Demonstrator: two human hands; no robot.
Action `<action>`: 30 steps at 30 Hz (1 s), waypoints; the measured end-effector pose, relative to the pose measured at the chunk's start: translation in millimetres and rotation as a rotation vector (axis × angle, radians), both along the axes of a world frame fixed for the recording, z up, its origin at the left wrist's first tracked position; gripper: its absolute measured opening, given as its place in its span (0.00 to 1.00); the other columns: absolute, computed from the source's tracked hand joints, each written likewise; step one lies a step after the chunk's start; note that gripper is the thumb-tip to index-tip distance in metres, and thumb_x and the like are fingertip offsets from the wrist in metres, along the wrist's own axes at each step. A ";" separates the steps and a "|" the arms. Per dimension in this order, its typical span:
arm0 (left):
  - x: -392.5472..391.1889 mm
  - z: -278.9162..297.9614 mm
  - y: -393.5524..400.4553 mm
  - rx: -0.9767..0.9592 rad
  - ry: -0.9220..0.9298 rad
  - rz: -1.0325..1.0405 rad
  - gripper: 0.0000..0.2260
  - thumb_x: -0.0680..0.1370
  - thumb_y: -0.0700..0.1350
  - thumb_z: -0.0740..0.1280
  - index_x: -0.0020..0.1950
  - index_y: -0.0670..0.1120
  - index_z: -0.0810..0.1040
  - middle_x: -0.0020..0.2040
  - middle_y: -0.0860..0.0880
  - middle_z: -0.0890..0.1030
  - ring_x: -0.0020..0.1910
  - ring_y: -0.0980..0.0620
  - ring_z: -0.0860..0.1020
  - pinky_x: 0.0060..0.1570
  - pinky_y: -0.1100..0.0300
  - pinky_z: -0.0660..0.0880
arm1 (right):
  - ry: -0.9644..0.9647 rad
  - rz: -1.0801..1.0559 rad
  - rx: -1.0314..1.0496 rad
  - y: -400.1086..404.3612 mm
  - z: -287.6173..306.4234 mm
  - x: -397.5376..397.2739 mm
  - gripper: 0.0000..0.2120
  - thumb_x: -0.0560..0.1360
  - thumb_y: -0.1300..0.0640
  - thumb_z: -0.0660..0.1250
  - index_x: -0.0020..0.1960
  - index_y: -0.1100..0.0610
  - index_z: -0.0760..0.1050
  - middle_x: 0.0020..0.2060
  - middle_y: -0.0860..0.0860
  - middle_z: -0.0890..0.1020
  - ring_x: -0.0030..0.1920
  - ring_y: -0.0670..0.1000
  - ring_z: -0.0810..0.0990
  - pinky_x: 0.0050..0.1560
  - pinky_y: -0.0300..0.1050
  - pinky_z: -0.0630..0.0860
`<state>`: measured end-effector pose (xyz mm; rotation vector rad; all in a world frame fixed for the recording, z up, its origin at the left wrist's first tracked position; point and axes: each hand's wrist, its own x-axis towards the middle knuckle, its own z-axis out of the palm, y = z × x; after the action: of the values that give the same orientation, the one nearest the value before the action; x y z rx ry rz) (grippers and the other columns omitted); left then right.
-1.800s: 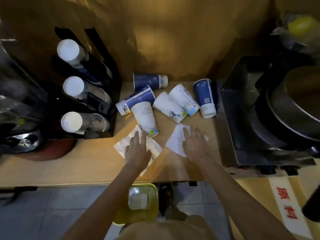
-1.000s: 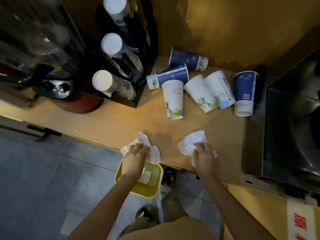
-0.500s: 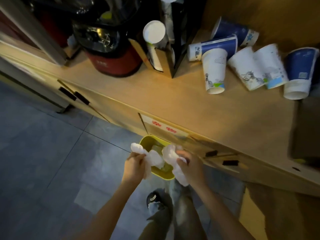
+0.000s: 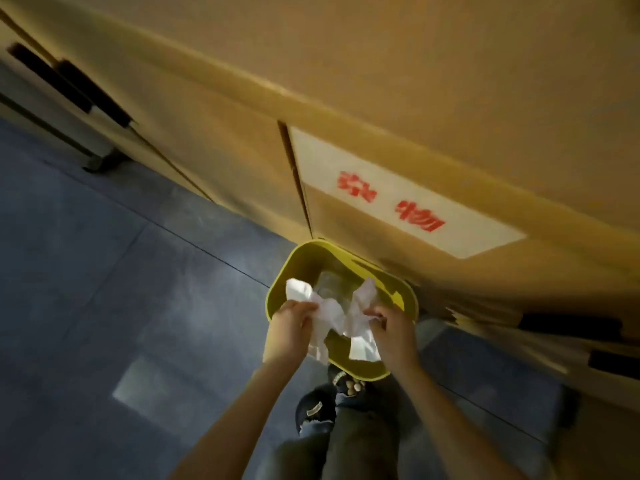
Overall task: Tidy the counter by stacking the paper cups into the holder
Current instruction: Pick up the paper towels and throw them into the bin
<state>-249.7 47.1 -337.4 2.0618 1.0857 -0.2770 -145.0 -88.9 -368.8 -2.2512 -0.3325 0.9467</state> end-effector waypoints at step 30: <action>56.8 99.7 30.7 -0.058 0.053 -0.221 0.16 0.79 0.47 0.57 0.48 0.37 0.79 0.45 0.38 0.81 0.44 0.44 0.77 0.43 0.53 0.70 | -0.116 0.266 -0.027 42.0 132.5 30.5 0.13 0.78 0.55 0.57 0.46 0.63 0.76 0.42 0.62 0.82 0.46 0.60 0.79 0.48 0.54 0.75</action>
<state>-192.9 77.8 -237.7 2.1341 0.8706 -0.4700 -114.4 -46.9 -236.2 -2.3301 -0.6886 0.9591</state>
